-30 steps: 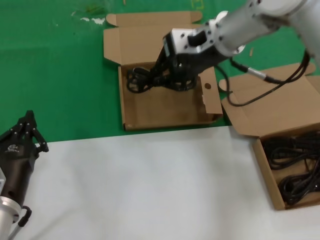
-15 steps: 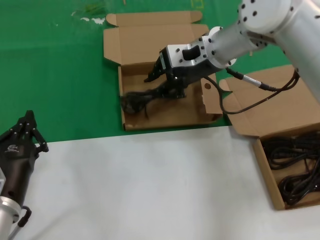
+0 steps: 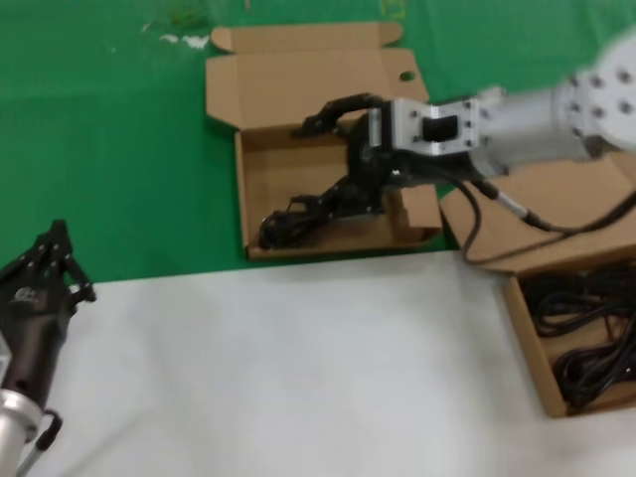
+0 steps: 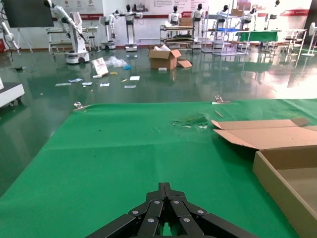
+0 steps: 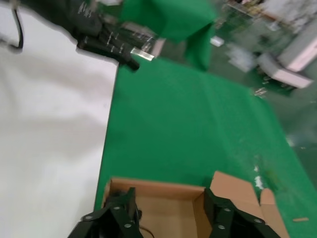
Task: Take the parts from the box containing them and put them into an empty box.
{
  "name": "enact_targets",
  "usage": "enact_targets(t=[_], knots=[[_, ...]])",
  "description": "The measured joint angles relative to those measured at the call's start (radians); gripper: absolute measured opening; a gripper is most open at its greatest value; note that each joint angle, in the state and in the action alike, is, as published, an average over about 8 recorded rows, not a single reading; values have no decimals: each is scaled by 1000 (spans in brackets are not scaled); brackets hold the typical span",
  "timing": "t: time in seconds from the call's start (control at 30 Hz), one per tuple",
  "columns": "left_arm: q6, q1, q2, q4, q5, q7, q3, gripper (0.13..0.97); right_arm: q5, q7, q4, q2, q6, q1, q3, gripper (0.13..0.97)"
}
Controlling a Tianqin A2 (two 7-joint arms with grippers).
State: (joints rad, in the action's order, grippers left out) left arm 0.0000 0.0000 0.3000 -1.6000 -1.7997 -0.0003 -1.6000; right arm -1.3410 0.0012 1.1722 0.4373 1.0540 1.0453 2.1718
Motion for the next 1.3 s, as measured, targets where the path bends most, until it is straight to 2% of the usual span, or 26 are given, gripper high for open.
enact_targets(t=[0.23, 0.27, 0.53, 0.67, 0.77, 0.93, 1.07, 1.3], knots=[[0, 0, 0, 0, 0, 0, 0, 140, -76, 68, 192, 81, -97, -194, -100, 572], [0, 0, 0, 0, 0, 0, 0, 140, -81, 72, 204, 86, -105, -208, -107, 572], [0, 0, 0, 0, 0, 0, 0, 147, -88, 80, 223, 93, -118, -229, -118, 768], [0, 0, 0, 0, 0, 0, 0, 161, -89, 80, 224, 93, -120, -231, -119, 768], [0, 0, 0, 0, 0, 0, 0, 169, -93, 79, 226, 90, -129, -239, -124, 816], [0, 0, 0, 0, 0, 0, 0, 228, -108, 76, 234, 81, -168, -273, -142, 896], [0, 0, 0, 0, 0, 0, 0, 264, -125, 72, 244, 70, -212, -311, -164, 920], [0, 0, 0, 0, 0, 0, 0, 405, -159, 65, 262, 49, -297, -385, -205, 960]])
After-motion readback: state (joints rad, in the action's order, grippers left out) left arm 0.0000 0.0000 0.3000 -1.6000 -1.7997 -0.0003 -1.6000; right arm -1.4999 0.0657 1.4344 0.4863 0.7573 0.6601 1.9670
